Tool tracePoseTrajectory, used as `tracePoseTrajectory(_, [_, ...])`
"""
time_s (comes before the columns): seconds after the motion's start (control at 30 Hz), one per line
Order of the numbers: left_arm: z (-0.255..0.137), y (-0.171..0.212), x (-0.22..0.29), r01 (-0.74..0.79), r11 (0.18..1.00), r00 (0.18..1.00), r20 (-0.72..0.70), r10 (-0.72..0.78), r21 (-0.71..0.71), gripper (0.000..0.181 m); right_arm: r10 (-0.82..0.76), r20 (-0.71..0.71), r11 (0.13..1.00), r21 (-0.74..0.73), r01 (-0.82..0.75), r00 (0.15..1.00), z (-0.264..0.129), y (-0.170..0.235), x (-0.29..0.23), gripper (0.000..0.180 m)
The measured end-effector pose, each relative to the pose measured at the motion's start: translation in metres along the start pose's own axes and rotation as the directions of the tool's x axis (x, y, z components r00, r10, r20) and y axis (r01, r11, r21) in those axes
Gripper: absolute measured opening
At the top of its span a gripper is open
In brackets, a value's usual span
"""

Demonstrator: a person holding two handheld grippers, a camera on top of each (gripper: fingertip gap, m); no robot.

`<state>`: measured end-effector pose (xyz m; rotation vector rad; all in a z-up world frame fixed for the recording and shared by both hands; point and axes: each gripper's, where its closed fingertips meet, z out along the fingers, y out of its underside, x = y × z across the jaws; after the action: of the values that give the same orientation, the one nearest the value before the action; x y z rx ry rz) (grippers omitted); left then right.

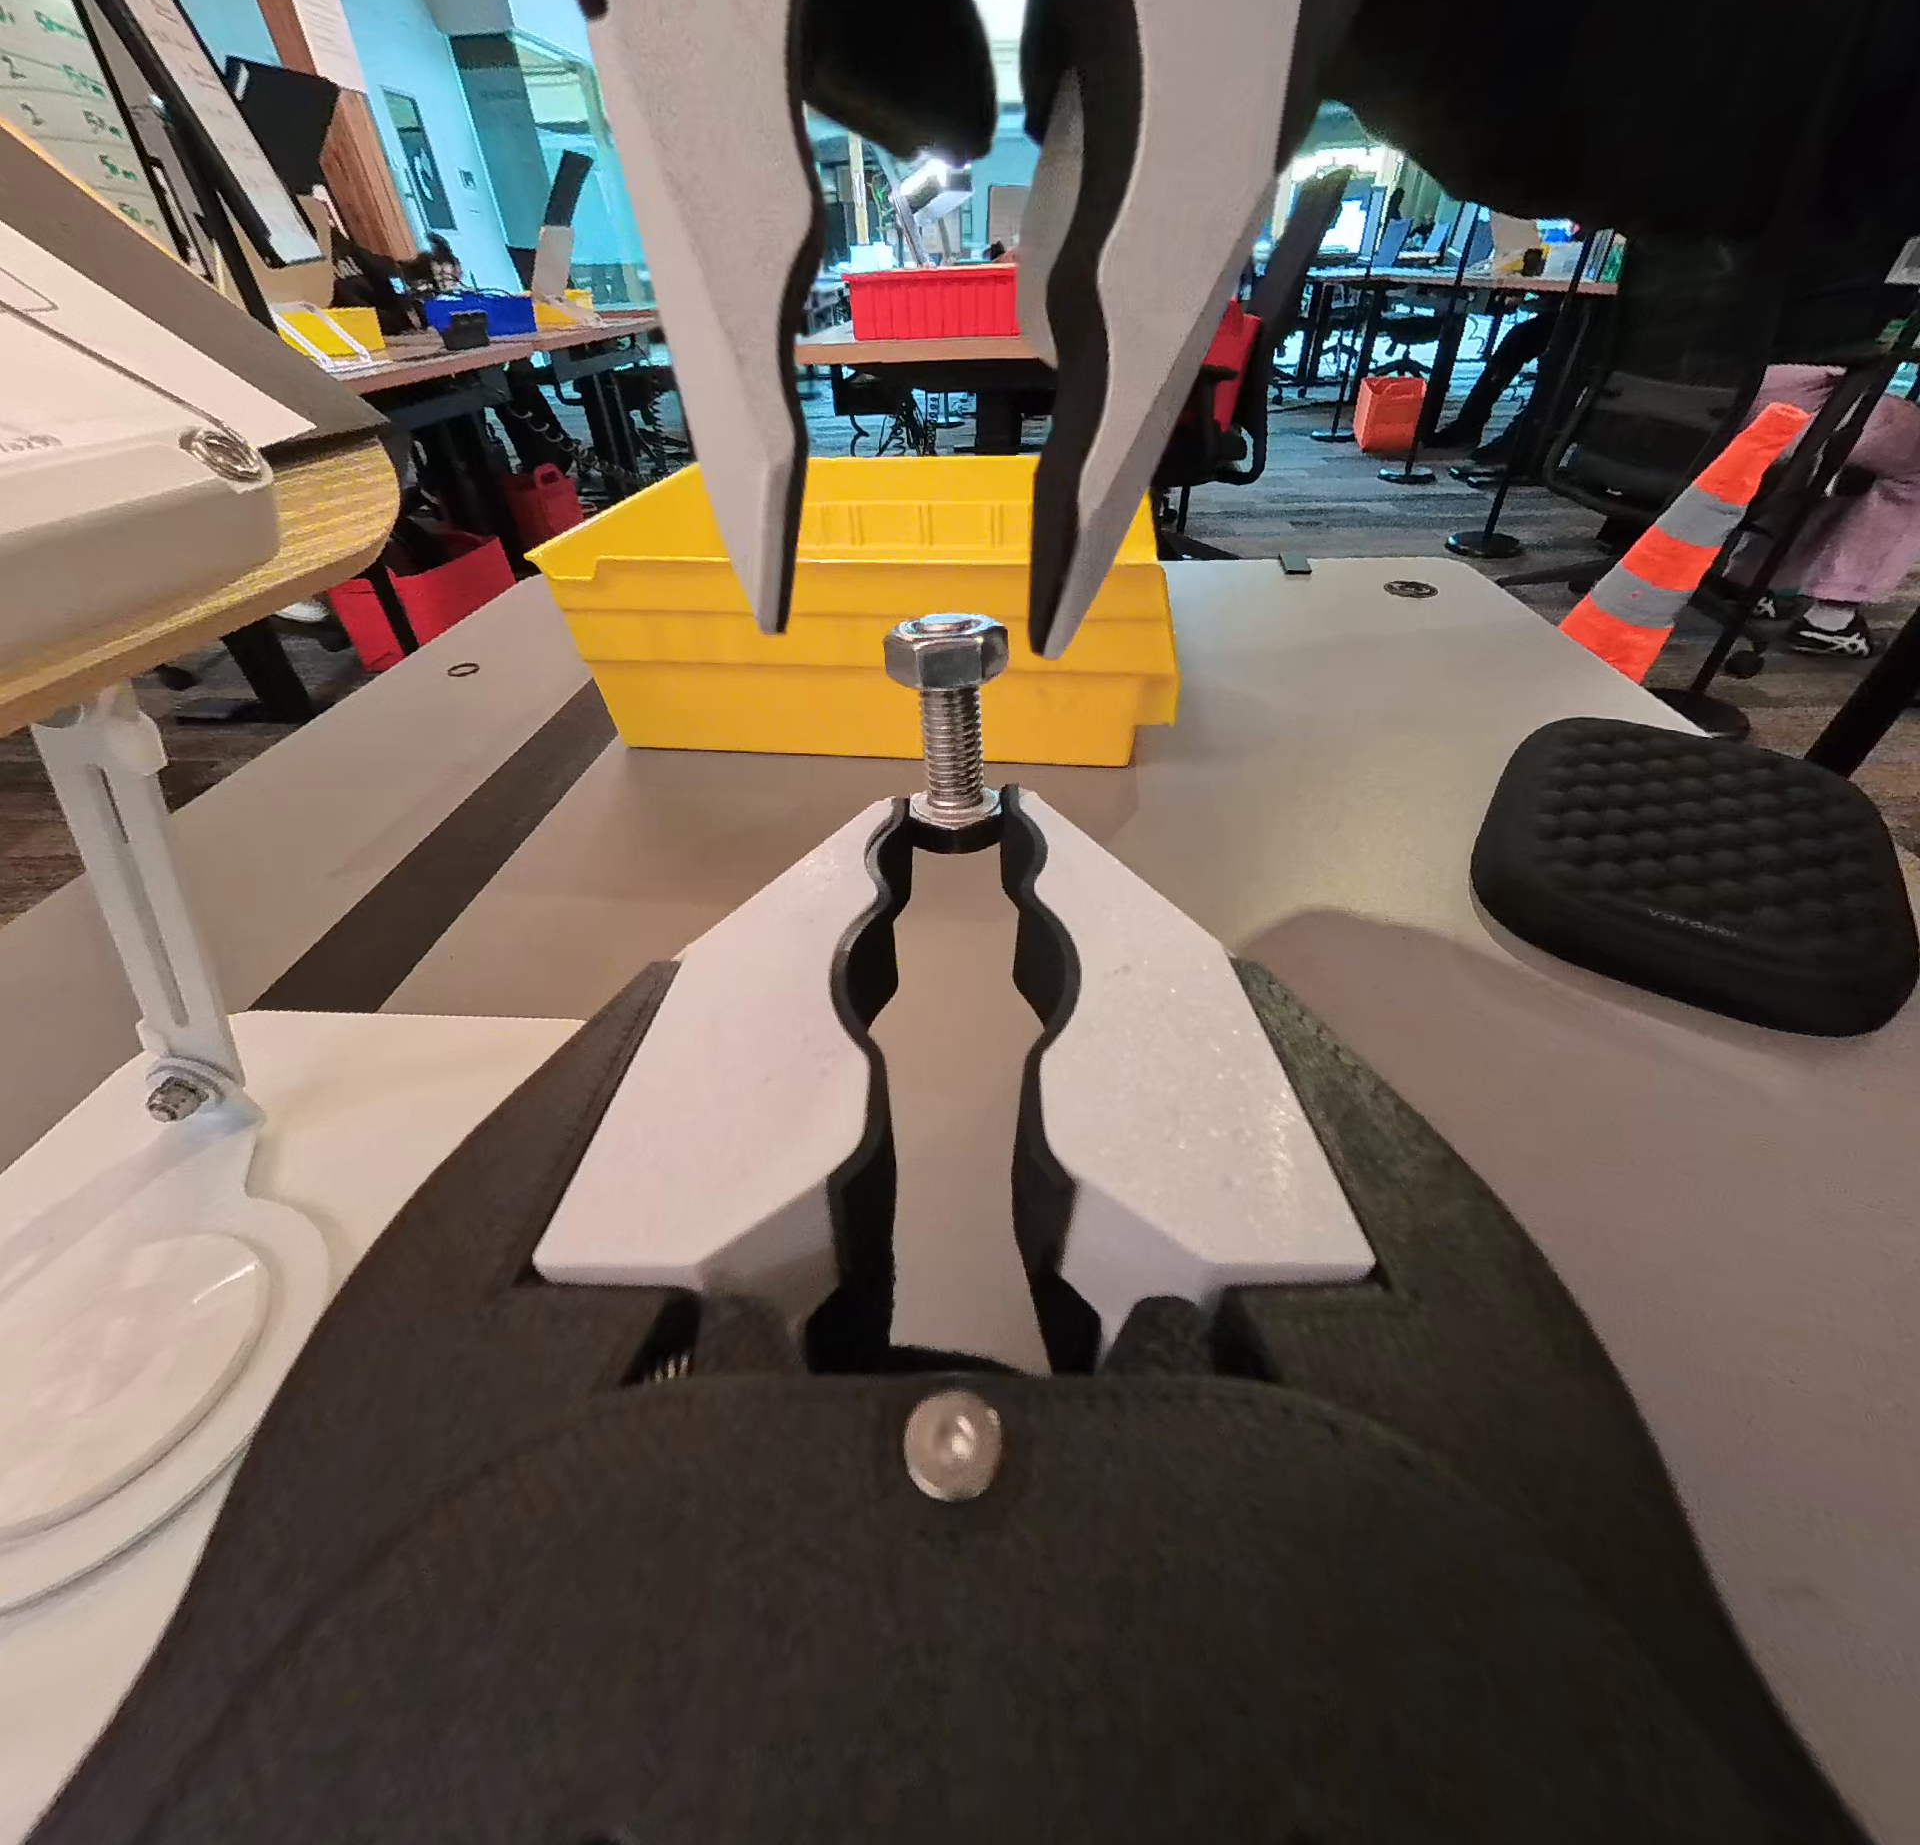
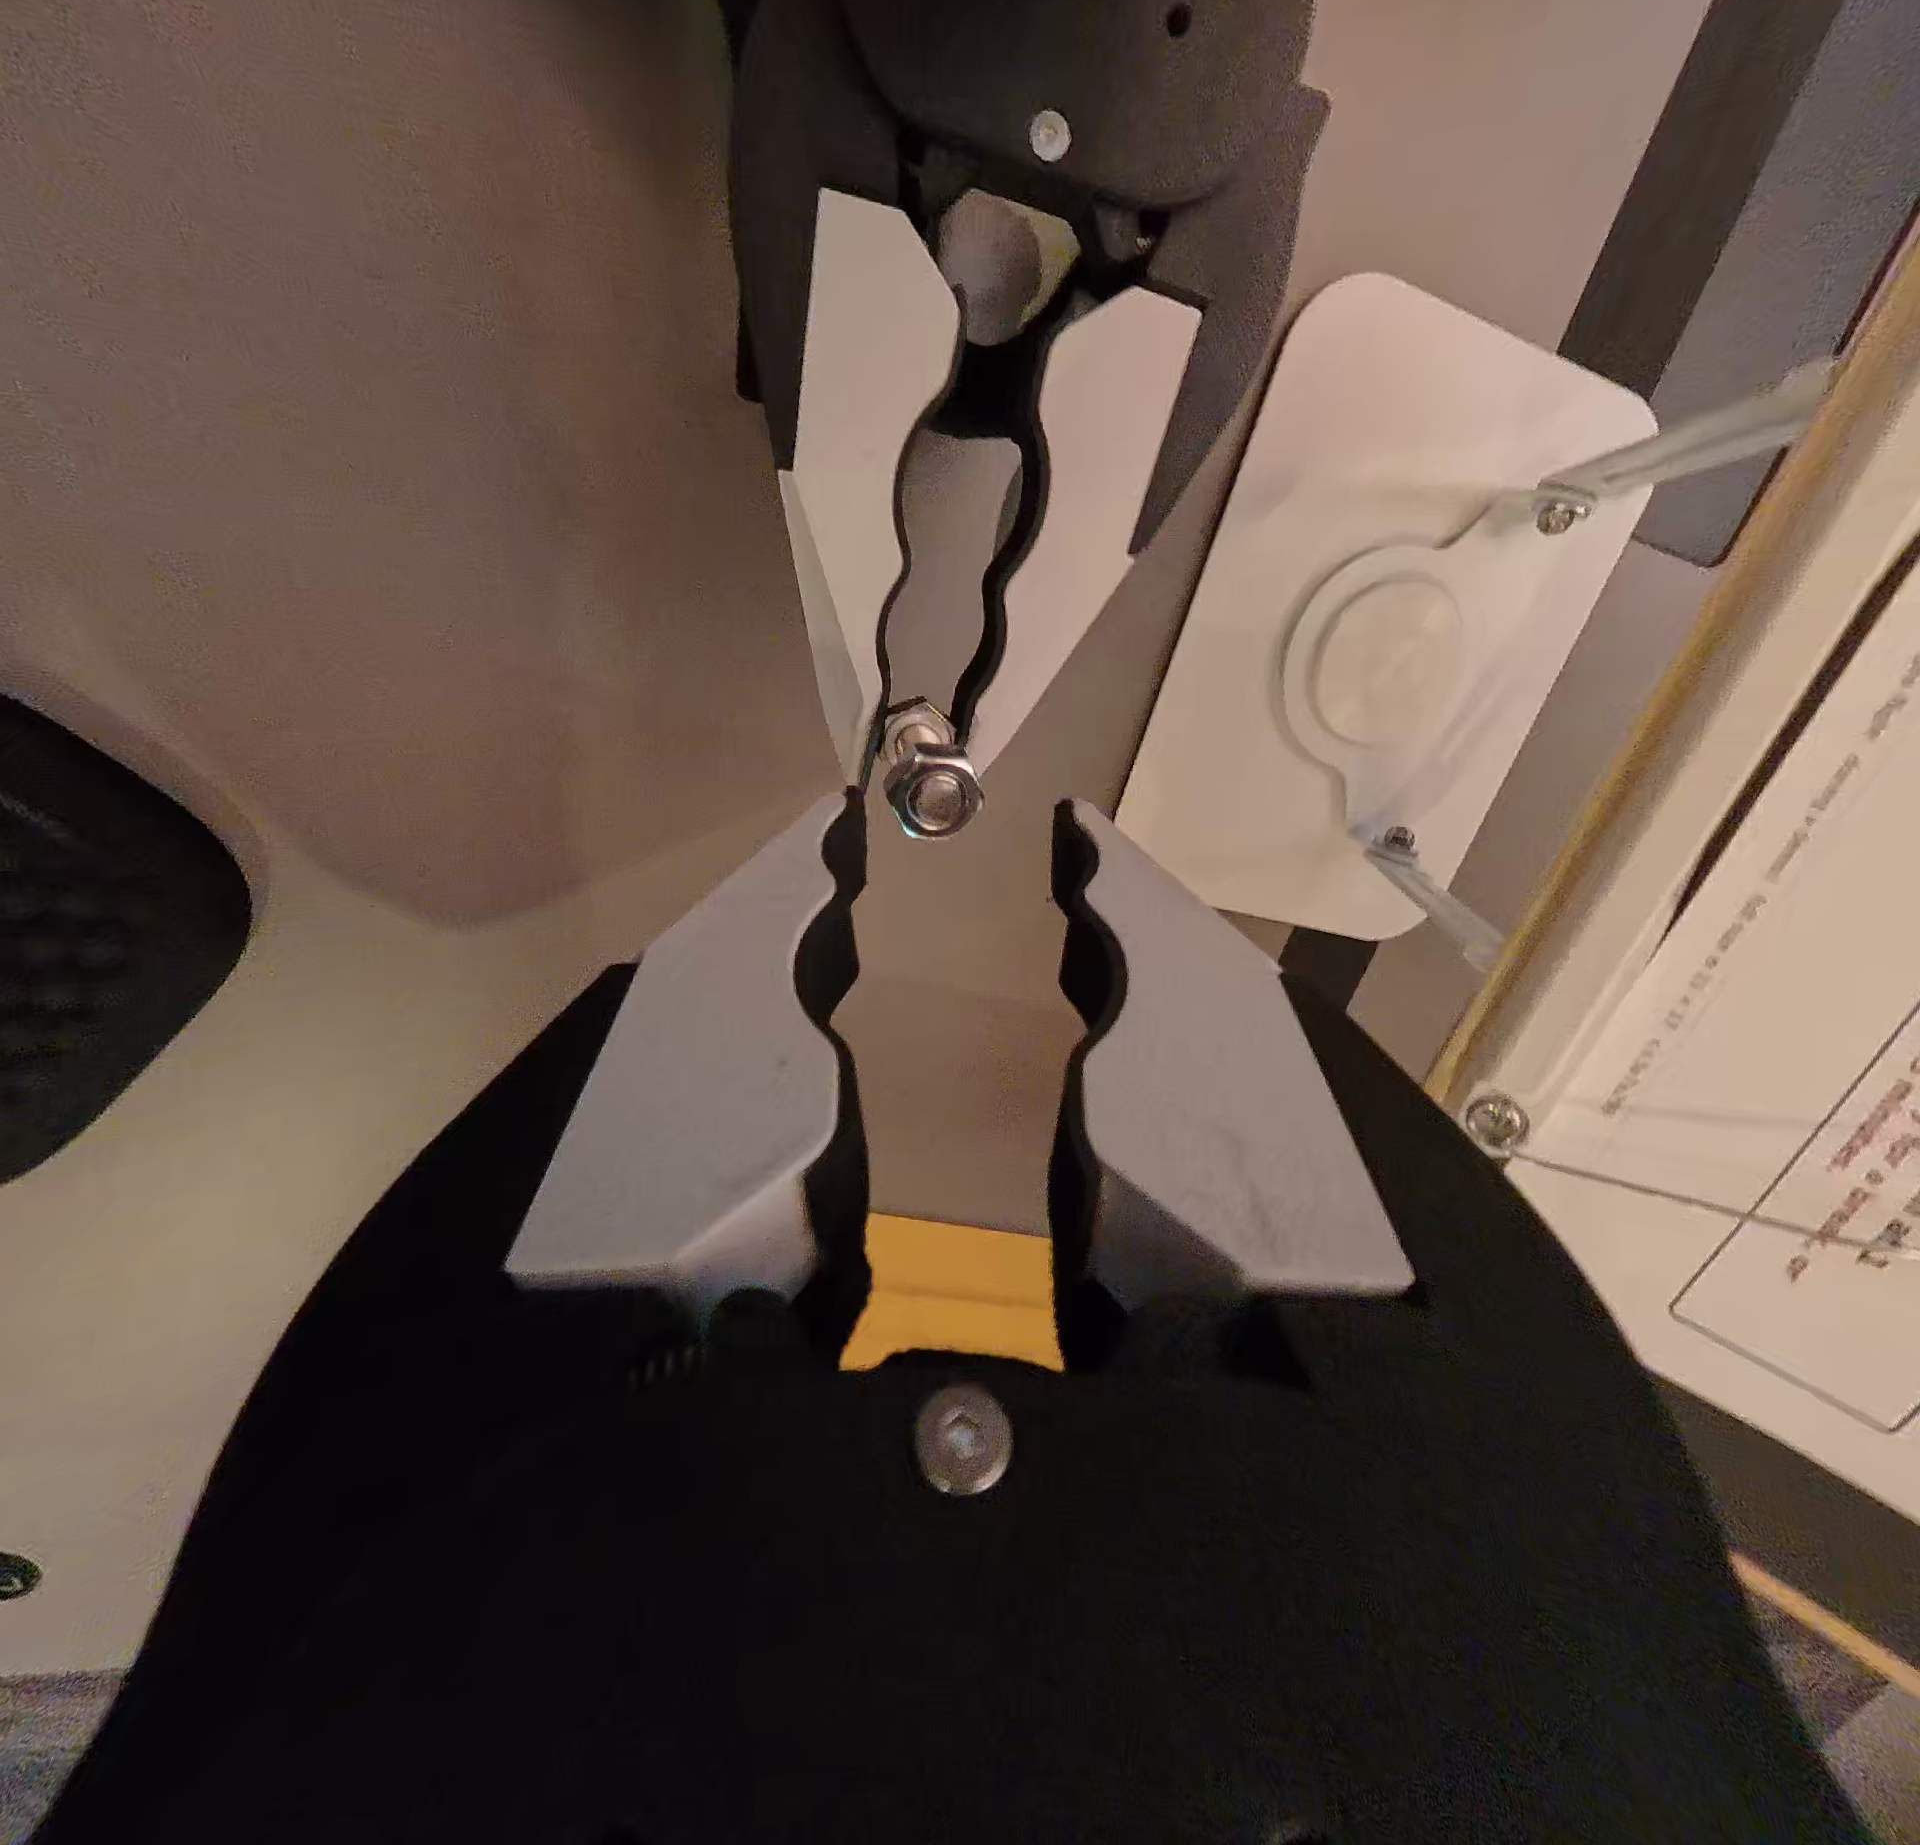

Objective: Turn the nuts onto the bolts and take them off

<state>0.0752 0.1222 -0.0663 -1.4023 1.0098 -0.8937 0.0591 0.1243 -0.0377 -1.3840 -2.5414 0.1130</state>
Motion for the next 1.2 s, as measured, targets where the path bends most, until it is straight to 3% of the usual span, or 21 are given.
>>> tracePoseTrajectory(0.1, [0.000,0.000,0.000,-0.001,1.000,1.000,-0.001,0.001,0.000,0.015,-0.078,0.010,0.997,-0.010,0.078,0.997,0.003,-0.001,-0.005,0.017])
tracePoseTrajectory(0.23, [-0.001,0.000,-0.001,0.000,1.000,1.000,0.003,0.000,0.001,0.015,-0.030,0.026,0.999,-0.009,0.031,0.999,0.004,-0.002,-0.004,0.016])
tracePoseTrajectory(0.33, [0.001,0.001,0.000,-0.001,1.000,1.000,0.001,0.001,-0.004,0.015,0.193,0.088,0.981,-0.023,-0.192,0.977,0.005,0.000,-0.006,0.016])
tracePoseTrajectory(0.43, [0.001,0.003,0.000,0.001,1.000,1.000,0.002,-0.001,-0.009,0.015,0.475,0.172,0.878,-0.024,-0.478,0.863,0.008,-0.003,-0.008,0.018])
tracePoseTrajectory(0.5, [0.001,0.003,0.001,-0.005,1.000,1.000,-0.003,0.005,-0.013,0.015,0.535,0.218,0.839,-0.022,-0.544,0.817,0.008,-0.004,-0.011,0.020])
tracePoseTrajectory(0.57, [0.003,0.002,0.003,-0.006,1.000,1.000,-0.008,0.006,-0.008,0.015,0.519,0.248,0.843,0.011,-0.539,0.818,0.005,-0.007,-0.012,0.029])
tracePoseTrajectory(0.63, [0.004,0.002,0.003,-0.010,1.000,1.000,-0.007,0.010,-0.013,0.015,0.439,0.208,0.890,0.032,-0.454,0.874,0.001,-0.004,-0.009,0.045])
tracePoseTrajectory(0.77, [0.002,0.001,0.002,-0.003,1.000,1.000,-0.007,0.003,-0.006,0.015,0.171,0.087,0.984,0.037,-0.175,0.981,-0.003,-0.004,-0.009,0.039])
tracePoseTrajectory(0.97, [0.003,0.002,0.004,-0.009,1.000,1.000,-0.011,0.009,-0.014,0.015,-0.048,0.022,0.999,-0.020,0.048,0.999,0.001,-0.003,-0.010,0.018])
tracePoseTrajectory(1.07, [0.003,0.002,0.003,-0.010,1.000,1.000,-0.008,0.010,-0.013,0.015,-0.003,0.035,1.000,-0.015,0.003,0.999,0.001,-0.003,-0.009,0.016])
tracePoseTrajectory(1.13, [0.003,0.003,0.002,-0.009,1.000,1.000,-0.003,0.008,-0.015,0.015,0.147,0.067,0.989,-0.015,-0.146,0.987,0.002,-0.003,-0.007,0.015])
tracePoseTrajectory(1.2, [0.002,0.004,0.001,-0.003,1.000,1.000,0.001,0.003,-0.015,0.015,0.367,0.117,0.929,-0.003,-0.369,0.923,0.003,-0.003,-0.005,0.015])
